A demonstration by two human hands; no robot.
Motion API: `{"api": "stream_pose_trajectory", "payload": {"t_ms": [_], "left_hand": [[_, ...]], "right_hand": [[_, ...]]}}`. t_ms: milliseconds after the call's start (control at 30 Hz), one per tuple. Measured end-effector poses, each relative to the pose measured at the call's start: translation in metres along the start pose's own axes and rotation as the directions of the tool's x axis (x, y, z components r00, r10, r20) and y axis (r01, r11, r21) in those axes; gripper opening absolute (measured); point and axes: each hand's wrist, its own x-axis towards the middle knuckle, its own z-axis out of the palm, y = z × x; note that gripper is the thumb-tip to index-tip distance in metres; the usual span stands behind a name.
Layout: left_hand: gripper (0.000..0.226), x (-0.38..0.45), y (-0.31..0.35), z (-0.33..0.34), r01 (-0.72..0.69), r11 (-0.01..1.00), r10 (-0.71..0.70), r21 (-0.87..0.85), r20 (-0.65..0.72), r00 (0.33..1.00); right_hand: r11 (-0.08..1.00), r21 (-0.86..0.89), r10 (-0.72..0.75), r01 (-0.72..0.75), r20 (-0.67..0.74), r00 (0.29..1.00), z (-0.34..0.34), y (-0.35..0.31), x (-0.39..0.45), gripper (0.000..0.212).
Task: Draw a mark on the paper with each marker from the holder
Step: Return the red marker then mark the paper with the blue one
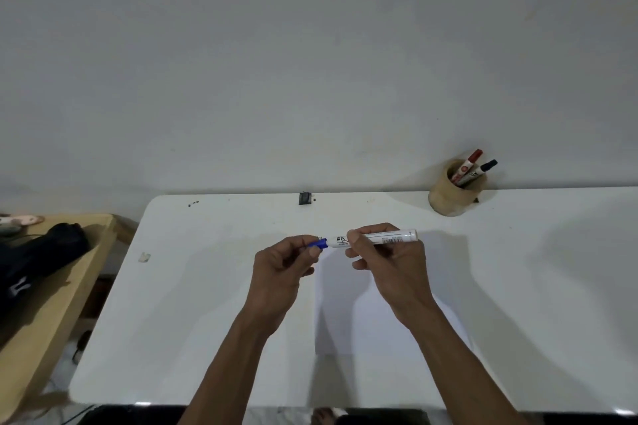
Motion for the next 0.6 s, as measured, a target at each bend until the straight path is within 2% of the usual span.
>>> {"api": "stream_pose_trajectory", "payload": {"t_ms": [267, 533, 600], "left_hand": [[0.014, -0.031, -0.001, -0.008, -0.021, 0.999, 0.016, 0.041, 0.112, 0.994], [0.011, -0.041, 0.002, 0.002, -0.072, 0.996, 0.059, 0.053, 0.210, 0.976], [0.012, -0.041, 0.004, 0.007, -0.069, 0.997, 0.057, 0.043, 0.224, 0.973]], "right_hand": [[1.000, -0.028, 0.011, -0.010, 0.014, 1.000, -0.004, -0.001, -0.038, 0.010], [0.995, 0.091, 0.051, -0.051, -0.003, 0.999, -0.019, -0.005, -0.063, 0.004], [0.979, 0.186, 0.084, -0.080, -0.010, 0.996, -0.031, -0.010, -0.065, 0.008]]}}
